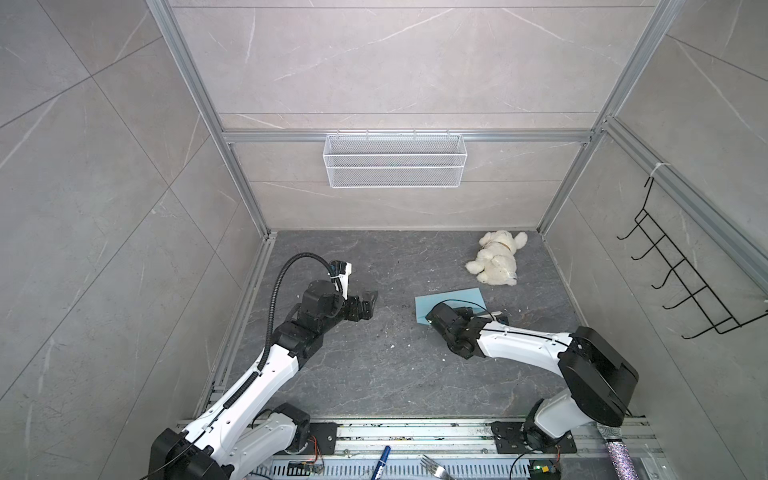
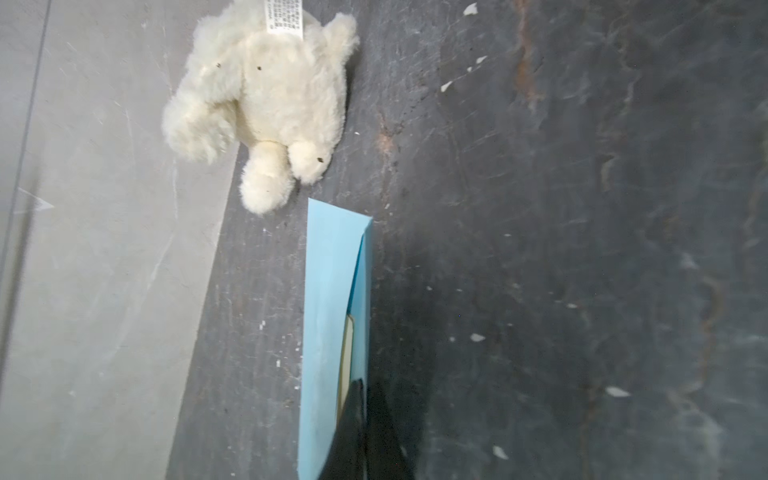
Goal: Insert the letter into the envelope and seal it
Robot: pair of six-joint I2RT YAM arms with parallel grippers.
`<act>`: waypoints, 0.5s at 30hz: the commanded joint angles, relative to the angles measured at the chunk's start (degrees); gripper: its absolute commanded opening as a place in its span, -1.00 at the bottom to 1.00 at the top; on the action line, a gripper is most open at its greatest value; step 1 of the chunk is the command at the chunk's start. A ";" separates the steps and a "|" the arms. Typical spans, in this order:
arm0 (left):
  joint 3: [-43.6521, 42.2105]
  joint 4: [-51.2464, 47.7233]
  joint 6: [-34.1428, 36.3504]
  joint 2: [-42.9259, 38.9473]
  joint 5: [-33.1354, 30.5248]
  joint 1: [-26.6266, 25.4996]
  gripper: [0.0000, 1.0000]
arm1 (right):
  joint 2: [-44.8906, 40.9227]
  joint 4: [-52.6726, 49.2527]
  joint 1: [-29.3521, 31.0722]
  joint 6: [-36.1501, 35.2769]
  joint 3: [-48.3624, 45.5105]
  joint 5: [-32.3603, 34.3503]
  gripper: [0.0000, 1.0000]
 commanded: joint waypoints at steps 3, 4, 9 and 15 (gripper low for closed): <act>-0.67 1.13 -2.28 -1.33 2.04 -0.38 0.96 | -1.22 -4.51 3.90 21.54 -3.81 0.04 -0.32; -0.89 0.91 -2.30 -1.57 1.97 -0.56 0.95 | -2.01 -4.53 4.59 20.58 -4.29 0.26 -0.18; -2.95 0.35 -2.55 -4.40 0.72 -1.27 0.96 | -7.89 -4.68 6.60 7.12 -5.24 -0.84 0.45; -5.41 -0.26 -2.76 -6.91 -0.76 -1.89 0.95 | -16.77 5.54 6.44 -27.68 -7.49 -5.48 0.90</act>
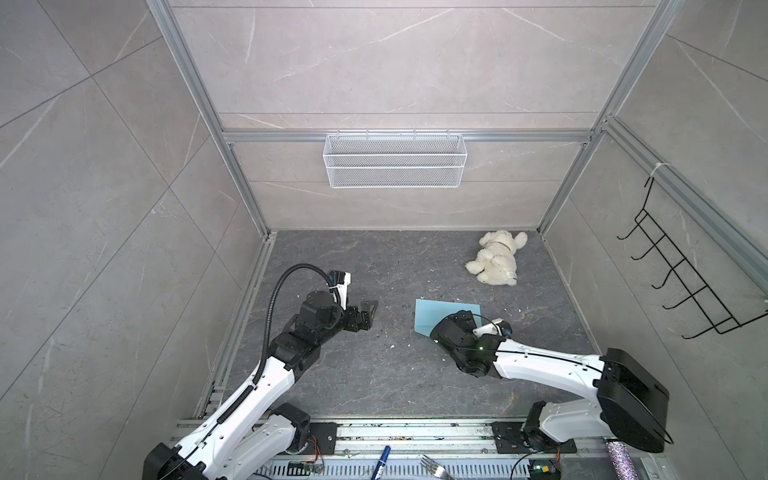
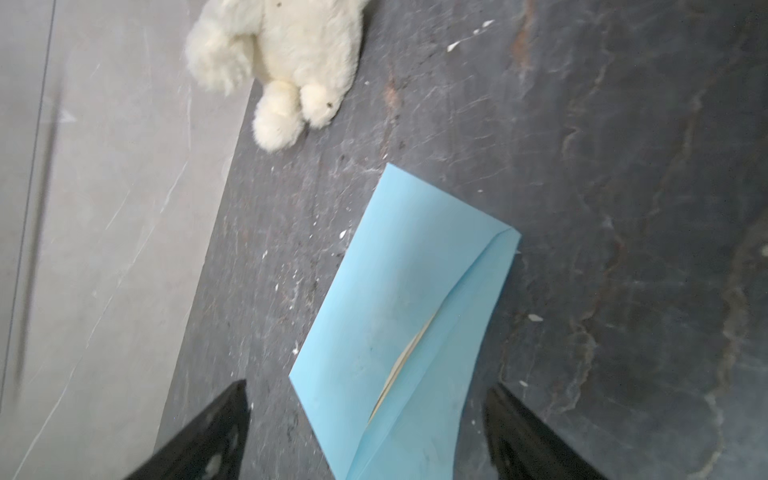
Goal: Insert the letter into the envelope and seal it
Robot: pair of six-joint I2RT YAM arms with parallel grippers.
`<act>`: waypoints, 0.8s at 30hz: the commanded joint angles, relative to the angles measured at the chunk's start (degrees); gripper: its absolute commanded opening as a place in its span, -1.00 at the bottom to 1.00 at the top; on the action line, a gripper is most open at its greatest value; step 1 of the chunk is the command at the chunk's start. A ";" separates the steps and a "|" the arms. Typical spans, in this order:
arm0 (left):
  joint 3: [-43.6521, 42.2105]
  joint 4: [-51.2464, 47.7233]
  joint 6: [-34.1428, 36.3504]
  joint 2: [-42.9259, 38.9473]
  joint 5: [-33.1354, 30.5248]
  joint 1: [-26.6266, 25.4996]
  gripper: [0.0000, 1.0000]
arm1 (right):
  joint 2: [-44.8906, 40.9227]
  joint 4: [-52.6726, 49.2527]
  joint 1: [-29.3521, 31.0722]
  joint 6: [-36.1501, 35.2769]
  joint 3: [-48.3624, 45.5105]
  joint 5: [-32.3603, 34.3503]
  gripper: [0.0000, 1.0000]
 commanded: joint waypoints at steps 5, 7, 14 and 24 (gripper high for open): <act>-1.44 0.05 -0.64 -1.22 -0.73 -0.35 0.95 | -9.03 3.03 -2.85 -45.52 2.23 -8.53 0.98; -1.46 0.10 -0.30 -0.76 -0.50 -0.45 0.95 | -10.10 1.77 -6.26 -55.14 4.25 -14.22 0.98; -1.72 -1.05 0.19 -0.93 -1.02 -0.41 0.95 | -8.19 -6.11 -20.22 -77.73 11.43 -33.51 0.98; -3.10 -0.51 -0.29 -0.02 -1.67 -0.45 0.96 | 9.41 -4.94 -38.02 -86.21 15.67 -58.55 0.98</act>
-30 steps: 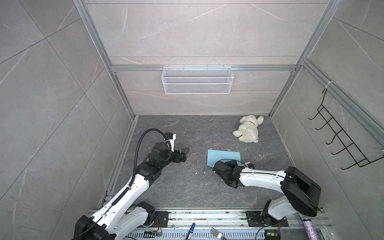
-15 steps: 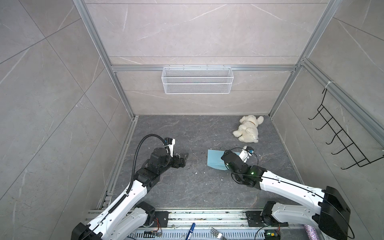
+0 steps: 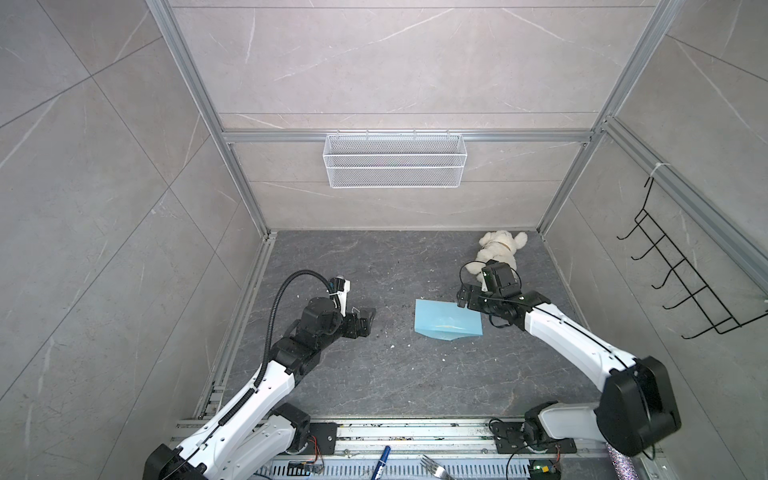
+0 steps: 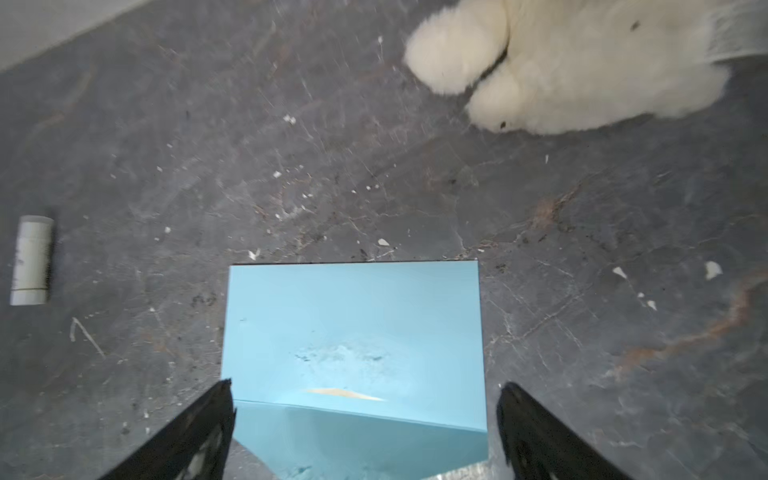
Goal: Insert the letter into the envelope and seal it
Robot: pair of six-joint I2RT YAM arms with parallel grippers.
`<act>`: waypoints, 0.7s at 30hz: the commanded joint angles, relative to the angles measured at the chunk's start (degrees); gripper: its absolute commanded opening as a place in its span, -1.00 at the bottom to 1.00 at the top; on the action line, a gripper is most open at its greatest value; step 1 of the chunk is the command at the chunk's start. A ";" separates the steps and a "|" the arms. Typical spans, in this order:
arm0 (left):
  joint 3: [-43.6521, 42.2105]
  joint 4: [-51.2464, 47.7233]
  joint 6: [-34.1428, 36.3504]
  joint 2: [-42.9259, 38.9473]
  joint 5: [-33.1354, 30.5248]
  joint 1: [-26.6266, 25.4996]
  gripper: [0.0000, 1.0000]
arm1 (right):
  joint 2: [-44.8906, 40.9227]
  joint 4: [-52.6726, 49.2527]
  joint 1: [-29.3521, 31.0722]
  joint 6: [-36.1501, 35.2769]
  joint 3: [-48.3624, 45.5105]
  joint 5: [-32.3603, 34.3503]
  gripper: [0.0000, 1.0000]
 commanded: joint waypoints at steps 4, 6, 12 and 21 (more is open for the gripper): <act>-0.59 1.43 -0.34 1.13 -0.66 -0.32 0.95 | 11.20 0.90 -7.03 -5.36 2.43 -15.14 0.98; -0.53 1.64 -0.34 1.83 -0.39 -0.30 0.96 | 13.70 2.24 -8.37 -5.20 2.43 -17.47 0.98; 0.07 2.39 -0.01 3.48 0.27 -0.32 0.96 | 16.23 4.40 -9.86 -4.82 1.29 -19.56 0.98; -0.81 3.71 0.28 3.98 -0.05 -0.32 0.97 | 17.62 5.85 -10.14 -4.14 0.07 -22.36 0.98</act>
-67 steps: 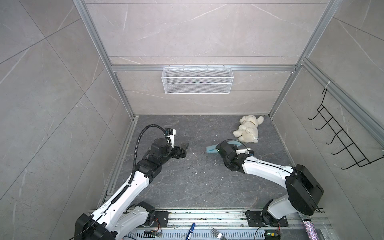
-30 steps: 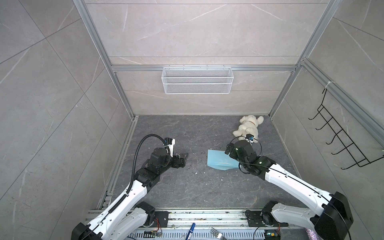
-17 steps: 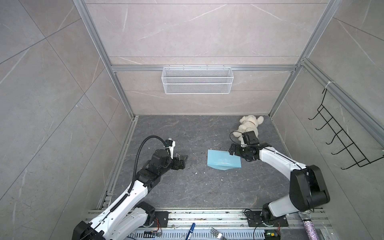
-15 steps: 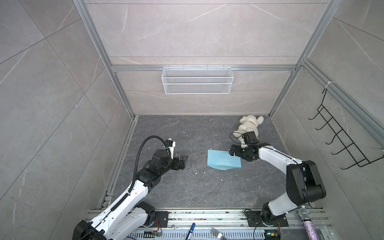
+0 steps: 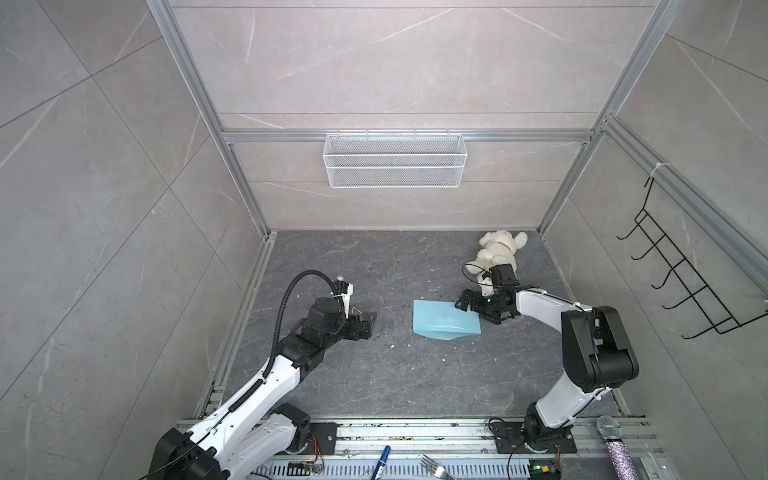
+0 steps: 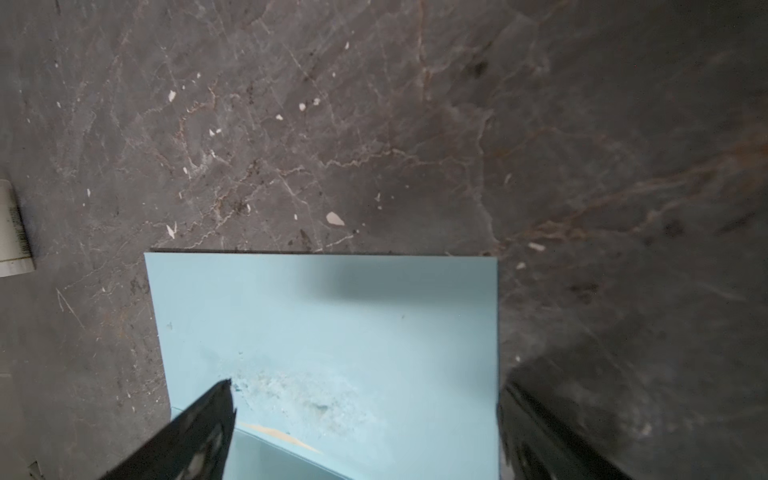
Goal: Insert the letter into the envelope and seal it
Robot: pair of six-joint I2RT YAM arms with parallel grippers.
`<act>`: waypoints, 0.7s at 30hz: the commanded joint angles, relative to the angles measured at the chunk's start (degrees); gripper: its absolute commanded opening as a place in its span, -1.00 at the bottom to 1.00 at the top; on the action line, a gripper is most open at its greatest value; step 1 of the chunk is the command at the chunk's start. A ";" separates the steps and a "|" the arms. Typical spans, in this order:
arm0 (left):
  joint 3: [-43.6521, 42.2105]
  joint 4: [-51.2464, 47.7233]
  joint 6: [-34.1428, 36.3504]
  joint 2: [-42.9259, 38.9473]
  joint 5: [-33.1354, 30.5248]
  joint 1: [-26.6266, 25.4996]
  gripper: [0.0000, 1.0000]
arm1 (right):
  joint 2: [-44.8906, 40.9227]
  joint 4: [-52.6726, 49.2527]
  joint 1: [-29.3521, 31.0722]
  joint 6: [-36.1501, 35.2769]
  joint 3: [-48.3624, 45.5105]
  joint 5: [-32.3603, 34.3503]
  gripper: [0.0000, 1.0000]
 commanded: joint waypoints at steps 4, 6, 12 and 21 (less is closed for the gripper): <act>-0.03 2.72 0.26 0.61 -0.31 -0.23 0.97 | 2.04 2.28 -0.06 0.31 -1.01 -4.48 0.98; -0.07 2.43 0.13 0.52 -0.66 -0.25 0.97 | 2.56 3.24 -0.03 1.01 -1.22 -6.06 0.98; 0.54 0.35 -0.61 -0.14 -2.71 -0.19 0.97 | 2.78 5.29 0.88 3.22 -2.21 -7.82 0.98; 1.92 -4.42 -2.47 0.02 -8.27 -0.23 0.97 | 2.53 7.59 5.59 7.31 -3.54 -7.00 0.98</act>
